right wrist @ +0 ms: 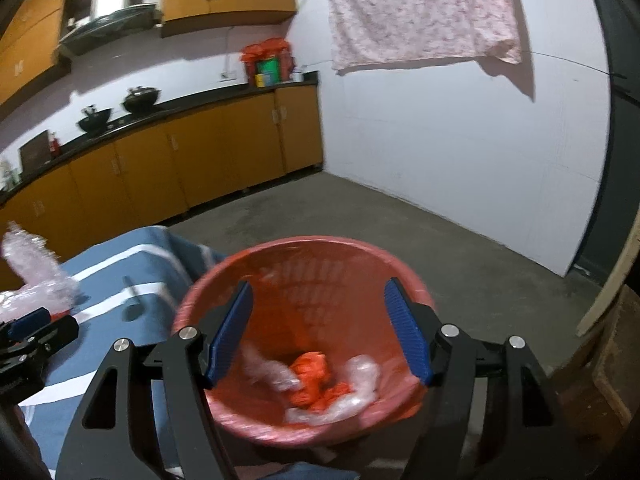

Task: Collect trash
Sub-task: 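Grasp the bubble wrap with the right tool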

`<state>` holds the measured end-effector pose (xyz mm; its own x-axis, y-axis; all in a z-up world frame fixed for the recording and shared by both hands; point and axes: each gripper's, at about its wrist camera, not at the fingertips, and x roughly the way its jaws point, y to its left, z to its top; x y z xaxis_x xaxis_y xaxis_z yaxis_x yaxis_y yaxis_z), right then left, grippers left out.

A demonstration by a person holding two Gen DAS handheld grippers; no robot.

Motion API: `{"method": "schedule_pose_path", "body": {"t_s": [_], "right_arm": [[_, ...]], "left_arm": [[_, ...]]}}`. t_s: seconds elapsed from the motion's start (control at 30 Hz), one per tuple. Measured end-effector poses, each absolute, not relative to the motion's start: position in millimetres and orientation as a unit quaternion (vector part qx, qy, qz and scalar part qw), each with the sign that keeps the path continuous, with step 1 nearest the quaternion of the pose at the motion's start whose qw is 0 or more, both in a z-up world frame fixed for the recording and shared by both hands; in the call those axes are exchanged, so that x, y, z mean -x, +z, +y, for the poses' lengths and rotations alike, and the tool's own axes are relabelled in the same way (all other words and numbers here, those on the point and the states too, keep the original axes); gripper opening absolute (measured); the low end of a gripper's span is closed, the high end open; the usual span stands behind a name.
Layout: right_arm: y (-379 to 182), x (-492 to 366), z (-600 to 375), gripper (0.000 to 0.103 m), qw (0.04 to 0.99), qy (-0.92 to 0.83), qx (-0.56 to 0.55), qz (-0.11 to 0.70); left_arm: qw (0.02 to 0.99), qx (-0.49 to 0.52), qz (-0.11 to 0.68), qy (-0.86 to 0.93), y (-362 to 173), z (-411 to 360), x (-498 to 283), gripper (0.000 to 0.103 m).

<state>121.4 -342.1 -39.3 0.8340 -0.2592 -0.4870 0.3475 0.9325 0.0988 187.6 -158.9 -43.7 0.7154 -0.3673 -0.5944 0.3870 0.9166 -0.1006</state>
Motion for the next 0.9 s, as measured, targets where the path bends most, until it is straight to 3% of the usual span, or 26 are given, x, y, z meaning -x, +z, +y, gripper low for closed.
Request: {"method": "schedule_pose_path", "body": {"t_s": [0.5, 0.9], "right_arm": [[-7.8, -169.1, -150.8, 0.068, 0.963, 0.054, -0.064, 0.256], [-31.5, -224.1, -86.7, 0.068, 0.938, 0.042, -0.097, 0.329]], "left_arm": [[0.964, 0.005, 0.264, 0.038, -35.2, 55.6, -124.4, 0.080], [0.958, 0.040, 0.265, 0.100, -45.1, 136.8, -110.3, 0.081]]}}
